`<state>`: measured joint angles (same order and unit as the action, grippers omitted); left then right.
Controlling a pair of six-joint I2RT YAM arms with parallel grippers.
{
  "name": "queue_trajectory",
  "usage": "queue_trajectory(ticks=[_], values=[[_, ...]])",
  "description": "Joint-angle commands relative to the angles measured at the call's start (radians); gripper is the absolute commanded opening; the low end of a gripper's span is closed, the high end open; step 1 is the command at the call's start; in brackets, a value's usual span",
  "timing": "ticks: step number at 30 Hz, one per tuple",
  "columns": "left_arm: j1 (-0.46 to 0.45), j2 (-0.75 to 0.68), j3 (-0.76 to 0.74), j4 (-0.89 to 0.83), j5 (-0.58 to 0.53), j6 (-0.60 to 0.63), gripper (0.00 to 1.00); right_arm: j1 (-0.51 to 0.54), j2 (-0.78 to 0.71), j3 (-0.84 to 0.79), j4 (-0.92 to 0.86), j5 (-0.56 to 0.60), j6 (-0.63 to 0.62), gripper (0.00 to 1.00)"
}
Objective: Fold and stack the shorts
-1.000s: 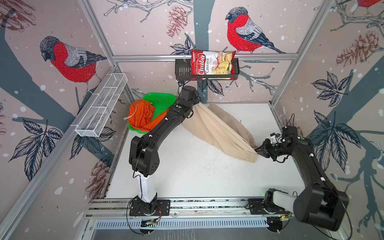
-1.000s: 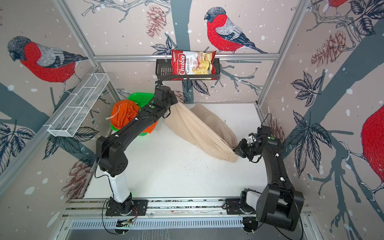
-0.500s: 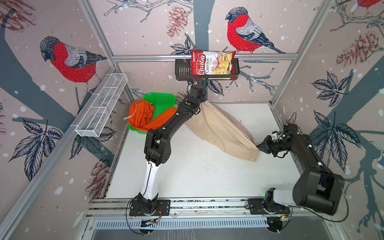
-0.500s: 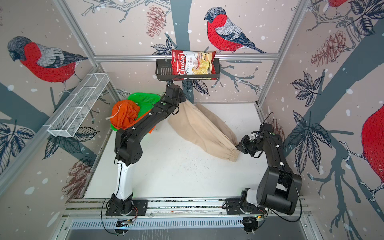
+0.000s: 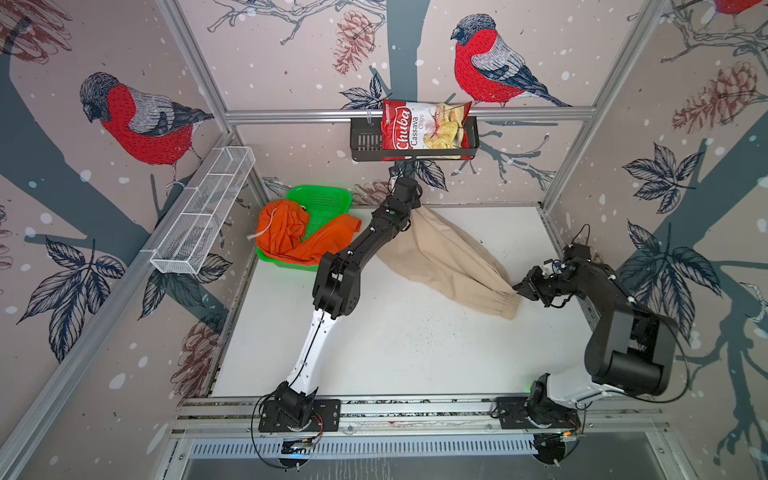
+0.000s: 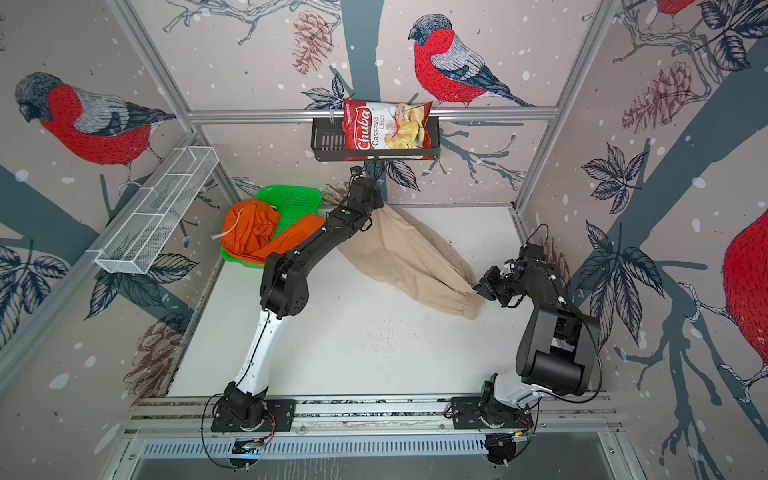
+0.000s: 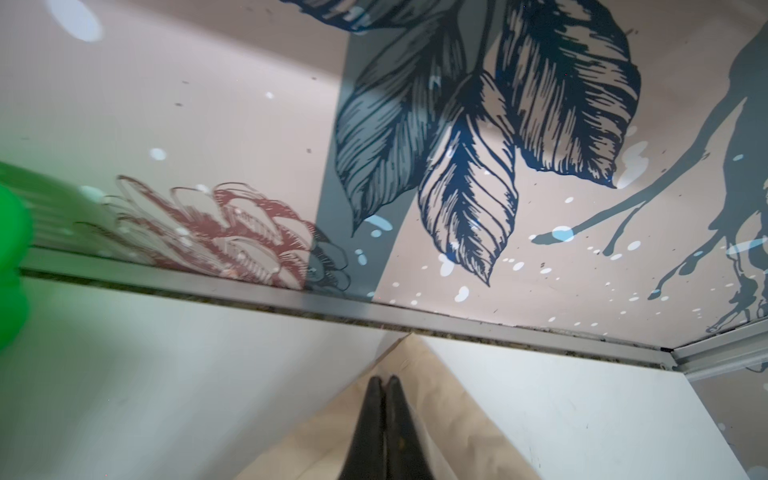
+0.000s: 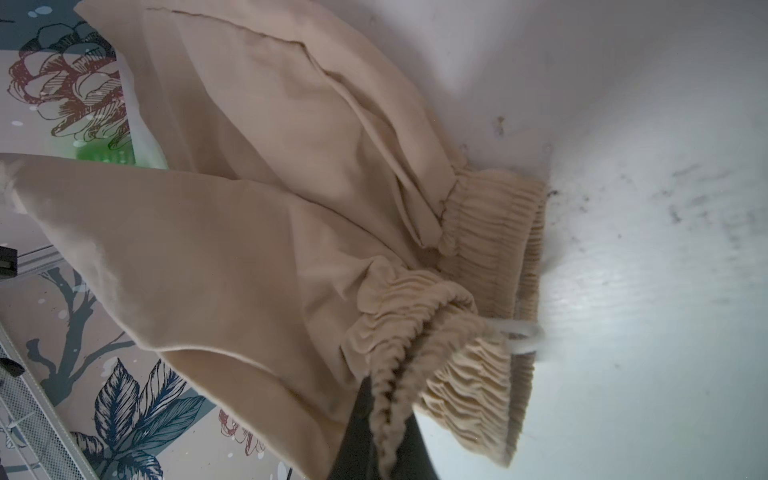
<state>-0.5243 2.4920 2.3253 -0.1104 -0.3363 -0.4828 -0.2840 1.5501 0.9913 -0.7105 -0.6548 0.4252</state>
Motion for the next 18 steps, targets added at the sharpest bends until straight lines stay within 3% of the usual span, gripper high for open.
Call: queue_trajectory(ticks=[1,3,6,11,15,18], values=[[-0.002,0.066,0.056,0.012,0.011,0.025,0.02,-0.004,0.032,-0.005,0.115,0.009,0.045,0.17],[-0.003,0.093,0.058,0.029,0.019,0.031,0.12,-0.004,0.055,0.001,0.171,0.007,0.061,0.28],[-0.002,0.109,0.059,0.049,0.042,0.056,0.39,-0.003,0.045,0.000,0.282,0.029,0.104,0.48],[0.004,0.060,0.038,0.047,0.079,0.098,0.67,-0.004,-0.031,0.055,0.319,0.156,0.129,0.69],[0.012,-0.064,-0.101,0.059,0.134,0.127,0.70,0.000,-0.121,0.099,0.278,0.267,0.122,0.70],[0.023,-0.183,-0.296,0.116,0.247,0.139,0.59,0.054,-0.211,0.050,0.306,0.277,0.112,0.66]])
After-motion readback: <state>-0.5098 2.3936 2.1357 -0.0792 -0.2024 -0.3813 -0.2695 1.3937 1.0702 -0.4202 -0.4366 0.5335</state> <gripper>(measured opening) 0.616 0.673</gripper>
